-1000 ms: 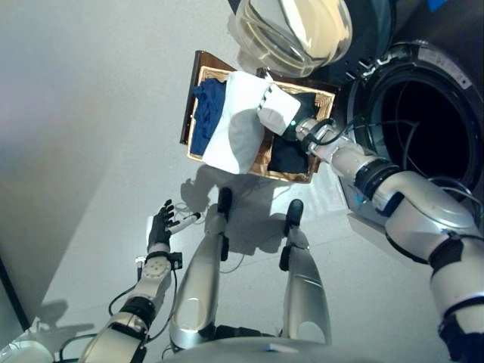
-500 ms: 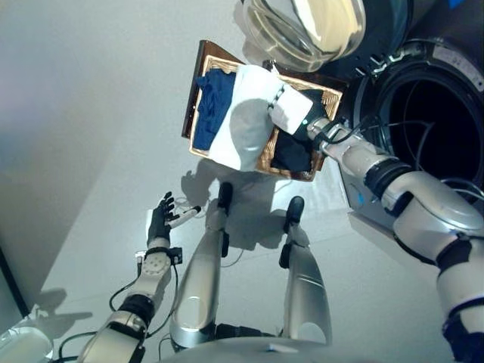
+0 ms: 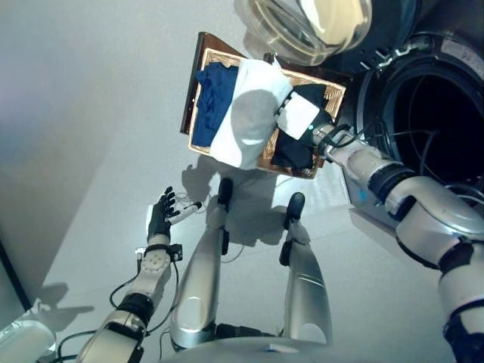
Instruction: Pick up the clothes and place them into the washing machine
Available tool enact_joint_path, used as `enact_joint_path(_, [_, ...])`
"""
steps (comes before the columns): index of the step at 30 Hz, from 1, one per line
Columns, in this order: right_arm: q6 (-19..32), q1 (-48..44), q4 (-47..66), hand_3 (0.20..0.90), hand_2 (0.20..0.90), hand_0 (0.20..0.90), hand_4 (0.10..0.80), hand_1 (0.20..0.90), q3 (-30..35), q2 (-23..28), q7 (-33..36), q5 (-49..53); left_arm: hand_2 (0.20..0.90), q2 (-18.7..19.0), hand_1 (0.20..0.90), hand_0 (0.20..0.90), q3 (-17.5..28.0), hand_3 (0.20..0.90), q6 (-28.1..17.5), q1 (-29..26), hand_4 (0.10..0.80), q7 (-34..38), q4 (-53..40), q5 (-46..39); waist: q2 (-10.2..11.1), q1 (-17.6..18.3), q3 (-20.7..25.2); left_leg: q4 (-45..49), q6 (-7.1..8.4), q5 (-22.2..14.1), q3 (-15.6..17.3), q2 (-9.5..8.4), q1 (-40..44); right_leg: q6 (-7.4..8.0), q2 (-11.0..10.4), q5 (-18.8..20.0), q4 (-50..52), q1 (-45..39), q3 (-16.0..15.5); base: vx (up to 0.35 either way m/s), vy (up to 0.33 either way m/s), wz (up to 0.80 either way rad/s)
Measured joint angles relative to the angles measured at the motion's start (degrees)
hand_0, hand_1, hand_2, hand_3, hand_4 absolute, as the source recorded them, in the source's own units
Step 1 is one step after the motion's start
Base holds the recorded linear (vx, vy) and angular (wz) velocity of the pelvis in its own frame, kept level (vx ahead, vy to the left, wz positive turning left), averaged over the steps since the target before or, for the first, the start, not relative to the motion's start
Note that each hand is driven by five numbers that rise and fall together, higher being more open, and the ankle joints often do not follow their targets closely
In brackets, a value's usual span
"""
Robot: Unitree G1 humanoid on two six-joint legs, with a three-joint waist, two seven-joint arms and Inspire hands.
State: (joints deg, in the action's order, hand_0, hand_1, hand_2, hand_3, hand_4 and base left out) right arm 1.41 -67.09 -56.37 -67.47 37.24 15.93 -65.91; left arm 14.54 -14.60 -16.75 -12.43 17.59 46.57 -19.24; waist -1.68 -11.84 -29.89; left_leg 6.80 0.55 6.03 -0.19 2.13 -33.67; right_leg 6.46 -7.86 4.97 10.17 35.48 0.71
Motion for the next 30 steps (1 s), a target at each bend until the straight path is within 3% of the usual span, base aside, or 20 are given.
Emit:
enact_joint_path(14, [-0.1,-1.0,-0.7,0.900,0.900,0.900,0.800,0.900,0.6,0.3,-0.5,2.0,0.900,2.2,0.900,0.900,0.0,0.900,-0.2,0.6,0.800,-0.1,-6.5,-1.5,-0.6,-0.6,-0.4,0.0,0.39,0.8,-1.2,0.10,-4.1,-0.12,0.1,-0.1,0.9,4.0,-1.0,-0.006,-0.006,0.04])
enact_joint_path(30, [0.0,-5.5,-0.7,0.900,0.900,0.900,0.800,0.900,2.4,2.5,4.3,4.9,0.900,4.7,0.900,0.900,1.0,0.900,-1.4,2.5,0.800,0.0,-13.4,-1.7,-0.7,-1.6,-0.4,0.2,2.85,2.5,-3.4,0.04,-10.6,-1.15,0.0,-1.5,5.7,11.7,-2.3,-0.011,0.005,0.06])
